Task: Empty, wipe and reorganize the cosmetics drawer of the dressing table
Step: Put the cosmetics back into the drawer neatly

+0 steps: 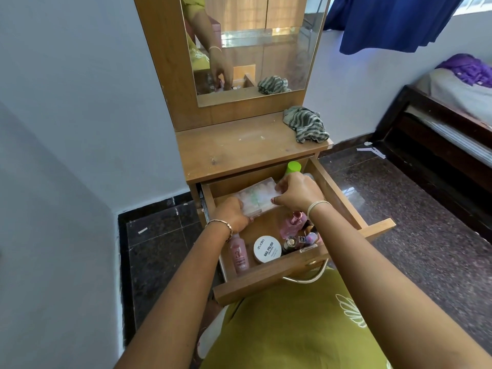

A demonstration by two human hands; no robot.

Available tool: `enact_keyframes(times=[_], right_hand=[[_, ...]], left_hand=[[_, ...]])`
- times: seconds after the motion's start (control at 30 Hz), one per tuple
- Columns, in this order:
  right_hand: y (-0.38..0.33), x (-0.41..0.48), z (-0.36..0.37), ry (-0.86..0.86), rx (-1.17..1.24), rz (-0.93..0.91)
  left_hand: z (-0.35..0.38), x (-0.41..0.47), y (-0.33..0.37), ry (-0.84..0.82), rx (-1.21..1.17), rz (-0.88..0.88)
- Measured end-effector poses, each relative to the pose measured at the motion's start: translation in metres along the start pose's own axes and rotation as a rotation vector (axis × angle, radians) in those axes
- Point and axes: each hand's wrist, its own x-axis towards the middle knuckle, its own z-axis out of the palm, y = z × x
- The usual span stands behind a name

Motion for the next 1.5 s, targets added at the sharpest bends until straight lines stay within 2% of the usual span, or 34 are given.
enact_keyframes(times=[0.6, 0.97, 1.2, 1.3, 1.4, 1.43, 1.5], right_hand=[[-0.009, 0.014, 0.017, -0.06, -0.291, 0.02], [-0.015, 0.011, 0.028, -0.102, -0.405, -0.009], [-0.018, 0.005, 0.027, -0.13, -0.515, -0.048], [-0.018, 0.003, 0.018, -0.097, -0.449, -0.067], [-0.011, -0.006, 0.005, 0.077, -0.269, -0.121], [-0.007, -0.012, 0.002, 0.149, -0.184, -0.139], [0.005, -0.026, -0.002, 0.253, -0.021, -0.18]], left_hand=[[0.0, 0.008, 0.005, -0.059, 0.258, 0.027], [-0.002, 0.008, 0.007, -0.193, 0.311, 0.033], [0.0, 0.004, 0.008, -0.178, 0.328, 0.034], [0.004, -0.002, 0.007, -0.074, 0.333, 0.06], [0.01, -0.012, 0.002, 0.118, 0.248, 0.211], [0.013, -0.016, 0.001, 0.145, 0.194, 0.268], [0.018, -0.024, 0.0, 0.084, 0.171, 0.35]])
